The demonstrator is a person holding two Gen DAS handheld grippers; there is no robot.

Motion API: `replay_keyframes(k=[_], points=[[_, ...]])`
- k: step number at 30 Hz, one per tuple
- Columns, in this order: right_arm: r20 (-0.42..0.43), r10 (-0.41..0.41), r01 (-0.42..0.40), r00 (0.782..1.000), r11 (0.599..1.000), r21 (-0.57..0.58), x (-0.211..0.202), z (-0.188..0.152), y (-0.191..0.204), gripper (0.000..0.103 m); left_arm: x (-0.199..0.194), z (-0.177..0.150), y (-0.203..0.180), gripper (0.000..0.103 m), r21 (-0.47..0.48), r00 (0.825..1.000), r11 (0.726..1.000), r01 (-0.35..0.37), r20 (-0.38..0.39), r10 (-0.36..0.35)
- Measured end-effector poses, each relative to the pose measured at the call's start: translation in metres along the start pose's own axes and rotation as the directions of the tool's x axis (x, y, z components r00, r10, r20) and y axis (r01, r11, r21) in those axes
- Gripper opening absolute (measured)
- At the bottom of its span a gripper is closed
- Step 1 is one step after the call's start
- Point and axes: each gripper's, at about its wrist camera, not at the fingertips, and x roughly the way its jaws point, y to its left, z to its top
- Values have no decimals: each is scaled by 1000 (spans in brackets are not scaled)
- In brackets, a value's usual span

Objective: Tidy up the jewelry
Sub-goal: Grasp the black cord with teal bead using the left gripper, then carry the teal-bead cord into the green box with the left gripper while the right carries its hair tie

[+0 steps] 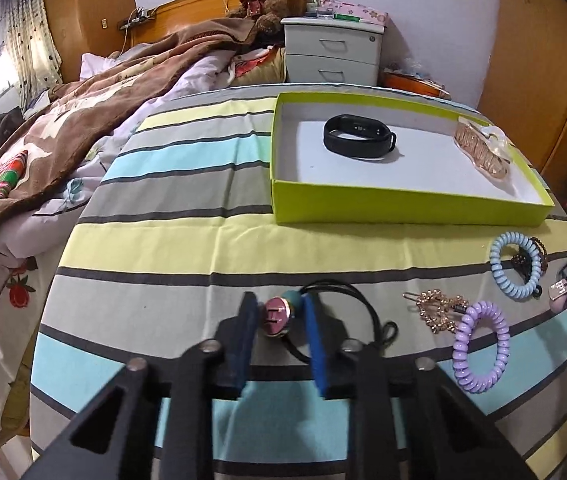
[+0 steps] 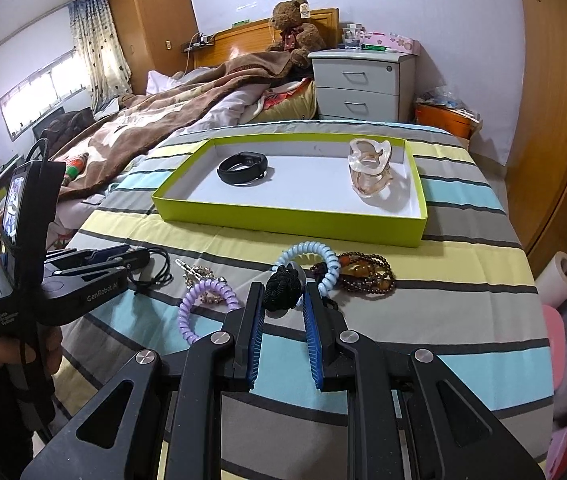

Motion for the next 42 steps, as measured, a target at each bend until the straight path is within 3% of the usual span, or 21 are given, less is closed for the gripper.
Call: replay_keyframes(k=[9, 26, 42], points=[[0, 1, -1, 1000, 1000, 1, -1, 1, -2, 20, -2, 0, 5, 17, -28, 1000, 1000, 13, 3, -13], [34, 8, -8, 999, 1000, 0, -13, 11, -5, 20, -40, 8, 5, 17, -40, 995, 998, 49, 89, -45], [84, 11, -10, 996, 1000, -19, -22, 49, -11, 20, -66, 45, -1, 17, -27, 982, 995, 101, 164, -96]])
